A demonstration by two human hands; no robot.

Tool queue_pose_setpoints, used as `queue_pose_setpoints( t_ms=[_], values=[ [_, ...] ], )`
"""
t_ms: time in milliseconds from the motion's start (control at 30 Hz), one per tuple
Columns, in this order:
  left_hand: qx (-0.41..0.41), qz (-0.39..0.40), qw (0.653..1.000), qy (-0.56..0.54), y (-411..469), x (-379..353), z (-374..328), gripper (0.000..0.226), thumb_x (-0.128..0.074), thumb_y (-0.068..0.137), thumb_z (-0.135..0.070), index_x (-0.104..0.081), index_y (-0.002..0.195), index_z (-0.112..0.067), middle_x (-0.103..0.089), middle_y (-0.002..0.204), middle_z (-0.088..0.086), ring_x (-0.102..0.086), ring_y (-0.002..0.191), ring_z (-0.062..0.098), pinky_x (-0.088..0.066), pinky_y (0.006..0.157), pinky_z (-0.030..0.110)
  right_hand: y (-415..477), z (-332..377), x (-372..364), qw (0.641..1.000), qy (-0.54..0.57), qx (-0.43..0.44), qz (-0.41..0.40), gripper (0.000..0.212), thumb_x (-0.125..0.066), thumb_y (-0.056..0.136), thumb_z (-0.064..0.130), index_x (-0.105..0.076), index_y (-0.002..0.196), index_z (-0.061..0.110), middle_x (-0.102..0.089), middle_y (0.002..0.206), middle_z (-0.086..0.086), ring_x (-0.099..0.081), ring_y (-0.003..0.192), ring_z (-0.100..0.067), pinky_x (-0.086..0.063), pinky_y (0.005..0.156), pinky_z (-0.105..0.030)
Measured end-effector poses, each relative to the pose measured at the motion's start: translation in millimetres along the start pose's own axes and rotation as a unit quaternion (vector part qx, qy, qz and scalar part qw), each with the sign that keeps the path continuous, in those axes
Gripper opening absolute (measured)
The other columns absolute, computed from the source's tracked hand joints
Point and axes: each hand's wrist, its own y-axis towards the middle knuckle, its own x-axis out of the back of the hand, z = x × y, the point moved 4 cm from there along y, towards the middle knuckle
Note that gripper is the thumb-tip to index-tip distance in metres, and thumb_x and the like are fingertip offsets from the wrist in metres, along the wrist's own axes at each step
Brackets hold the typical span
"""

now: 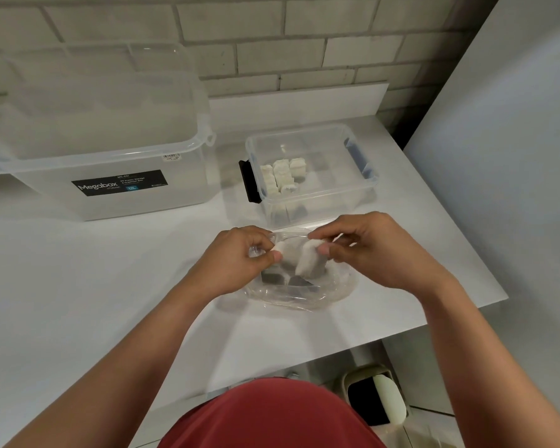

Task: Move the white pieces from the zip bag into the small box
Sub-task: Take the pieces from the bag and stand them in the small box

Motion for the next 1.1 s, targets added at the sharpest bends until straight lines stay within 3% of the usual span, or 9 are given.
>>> queue_pose_setpoints(
  t_ms=[133, 300, 400, 500, 667, 767, 833, 967, 1100],
  values=[
    [-0.027, 0.033, 0.999, 0.022, 3.2, 2.0, -11.7, 0.011, -0.082, 0.083, -0.035, -0.080, 0.086, -0.025, -0.064, 0.121, -0.018, -0.061, 0.108, 0.002, -0.034, 0.083, 0.000, 17.6, 10.7, -16.6, 0.992, -0.076, 0.060, 0.079, 0.015, -0.083, 0.086, 0.019, -0.084, 0.097, 0.030, -0.076, 0.090, 0.017, -0.071, 0.084, 0.001, -0.057, 0.078, -0.020],
    [-0.066, 0.073, 0.992, 0.073, 5.5, 4.0, -20.9, 0.013, -0.077, 0.088, -0.037, -0.082, 0.094, -0.026, -0.061, 0.136, -0.010, -0.059, 0.121, 0.008, -0.041, 0.101, 0.024, 25.2, -0.6, -29.2, 0.992, -0.072, 0.078, 0.069, 0.020, -0.084, 0.083, 0.013, -0.085, 0.093, 0.030, -0.074, 0.099, 0.015, -0.069, 0.084, -0.002, -0.049, 0.073, -0.009],
    [-0.068, 0.082, 0.991, 0.077, 4.9, 4.0, -21.1, 0.017, -0.071, 0.094, -0.038, -0.082, 0.098, -0.026, -0.061, 0.136, -0.009, -0.058, 0.117, 0.005, -0.040, 0.096, 0.018, 22.7, -8.1, -35.2, 0.997, -0.040, 0.054, 0.049, 0.014, -0.086, 0.083, 0.018, -0.083, 0.089, 0.031, -0.077, 0.083, 0.014, -0.072, 0.076, -0.003, -0.055, 0.072, -0.019],
    [-0.037, 0.071, 0.997, -0.003, 0.8, 3.4, -19.6, 0.027, -0.067, 0.092, -0.049, -0.083, 0.092, -0.027, -0.064, 0.125, -0.016, -0.060, 0.108, -0.006, -0.040, 0.081, 0.004, 19.5, -15.3, -32.9, 0.999, 0.022, 0.019, 0.022, 0.019, -0.088, 0.081, 0.020, -0.079, 0.090, 0.034, -0.077, 0.087, 0.011, -0.073, 0.077, -0.009, -0.059, 0.077, -0.030],
    [-0.054, 0.064, 0.996, -0.021, -3.3, -2.4, -13.4, 0.029, -0.088, 0.074, -0.045, -0.082, 0.101, -0.036, -0.069, 0.117, -0.021, -0.063, 0.109, -0.005, -0.045, 0.098, 0.017, 13.8, -21.8, -31.5, 0.991, 0.133, -0.021, 0.009, 0.023, -0.085, 0.085, 0.013, -0.081, 0.101, 0.029, -0.079, 0.094, 0.002, -0.077, 0.084, -0.018, -0.062, 0.088, -0.045],
    [-0.055, 0.042, 0.997, -0.023, -1.9, -5.8, -13.7, 0.004, -0.084, 0.082, -0.034, -0.081, 0.084, -0.032, -0.070, 0.116, -0.020, -0.064, 0.106, -0.004, -0.044, 0.094, 0.016, 13.1, -21.8, -31.5, 0.988, 0.149, -0.029, -0.007, 0.018, -0.084, 0.086, 0.016, -0.082, 0.099, 0.028, -0.079, 0.093, 0.006, -0.077, 0.085, -0.017, -0.061, 0.088, -0.049],
    [-0.049, 0.027, 0.998, -0.030, -0.5, -7.2, -12.8, 0.008, -0.084, 0.082, -0.033, -0.078, 0.076, -0.036, -0.071, 0.112, -0.023, -0.064, 0.105, -0.006, -0.042, 0.092, 0.012, 12.1, -20.6, -31.0, 0.992, 0.125, -0.022, -0.017, 0.016, -0.082, 0.087, 0.019, -0.082, 0.100, 0.029, -0.079, 0.093, 0.011, -0.077, 0.084, -0.013, -0.062, 0.086, -0.046],
    [-0.028, 0.021, 0.999, -0.040, 2.2, -4.3, -4.9, 0.031, -0.088, 0.076, -0.039, -0.080, 0.106, -0.034, -0.070, 0.118, -0.027, -0.060, 0.112, -0.011, -0.040, 0.096, 0.006, 14.4, -11.1, -10.8, 0.997, 0.065, 0.011, -0.032, 0.012, -0.082, 0.088, 0.020, -0.082, 0.098, 0.027, -0.079, 0.089, 0.014, -0.075, 0.082, -0.005, -0.061, 0.083, -0.031],
    [-0.010, -0.006, 0.999, -0.051, 6.1, 4.0, 6.5, 0.034, -0.084, 0.082, -0.025, -0.077, 0.113, -0.038, -0.067, 0.123, -0.031, -0.058, 0.116, -0.011, -0.038, 0.096, 0.005, 41.7, 1.6, 48.5, 0.979, 0.134, 0.039, -0.147, 0.014, -0.081, 0.088, 0.013, -0.080, 0.094, 0.025, -0.079, 0.084, 0.006, -0.071, 0.073, -0.008, -0.061, 0.070, -0.025]
  ],
)
